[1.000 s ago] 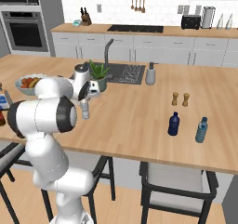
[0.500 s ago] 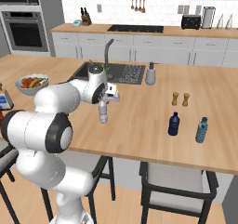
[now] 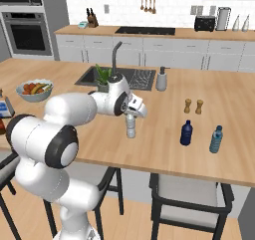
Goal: Move the plastic bottles in the middle to the plastics group, and the glass bottles in the middle to the glass group.
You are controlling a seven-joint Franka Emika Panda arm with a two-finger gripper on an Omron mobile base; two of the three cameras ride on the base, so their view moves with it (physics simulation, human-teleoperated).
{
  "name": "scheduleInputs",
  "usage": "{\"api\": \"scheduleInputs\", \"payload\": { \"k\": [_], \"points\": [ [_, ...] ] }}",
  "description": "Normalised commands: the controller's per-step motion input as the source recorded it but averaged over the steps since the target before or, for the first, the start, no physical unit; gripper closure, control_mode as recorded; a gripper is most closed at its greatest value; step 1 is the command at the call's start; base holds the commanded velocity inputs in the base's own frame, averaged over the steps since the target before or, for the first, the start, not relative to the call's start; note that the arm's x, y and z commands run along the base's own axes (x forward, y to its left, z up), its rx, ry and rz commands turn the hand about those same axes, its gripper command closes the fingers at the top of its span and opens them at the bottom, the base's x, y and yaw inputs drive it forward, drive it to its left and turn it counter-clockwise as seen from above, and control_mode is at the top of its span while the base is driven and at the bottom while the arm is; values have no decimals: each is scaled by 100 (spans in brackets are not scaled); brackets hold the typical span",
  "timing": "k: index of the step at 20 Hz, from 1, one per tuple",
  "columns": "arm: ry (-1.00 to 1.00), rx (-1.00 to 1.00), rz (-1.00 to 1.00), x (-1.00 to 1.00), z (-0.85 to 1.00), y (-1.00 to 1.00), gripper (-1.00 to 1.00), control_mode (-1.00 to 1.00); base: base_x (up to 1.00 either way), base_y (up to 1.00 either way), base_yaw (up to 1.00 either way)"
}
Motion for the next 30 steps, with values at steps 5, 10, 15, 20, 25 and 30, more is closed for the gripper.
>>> {"api": "scheduleInputs", "payload": {
  "k": [5, 10, 15, 20, 25, 30],
  "points": [
    [3, 0, -36, -4, 0, -66, 100, -100, 0, 0, 0],
    [6, 0, -33, -3, 0, -74, 100, -100, 0, 0, 0],
    [9, 1, -29, -23, 1, -80, 100, -100, 0, 0, 0],
    [3, 0, -19, -9, 0, -60, 100, -100, 0, 0, 0],
    [0, 1, -8, 0, 0, -44, 100, -100, 0, 0, 0],
    [0, 1, 0, 0, -4, -35, 100, -100, 0, 0, 0]
  ]
}}
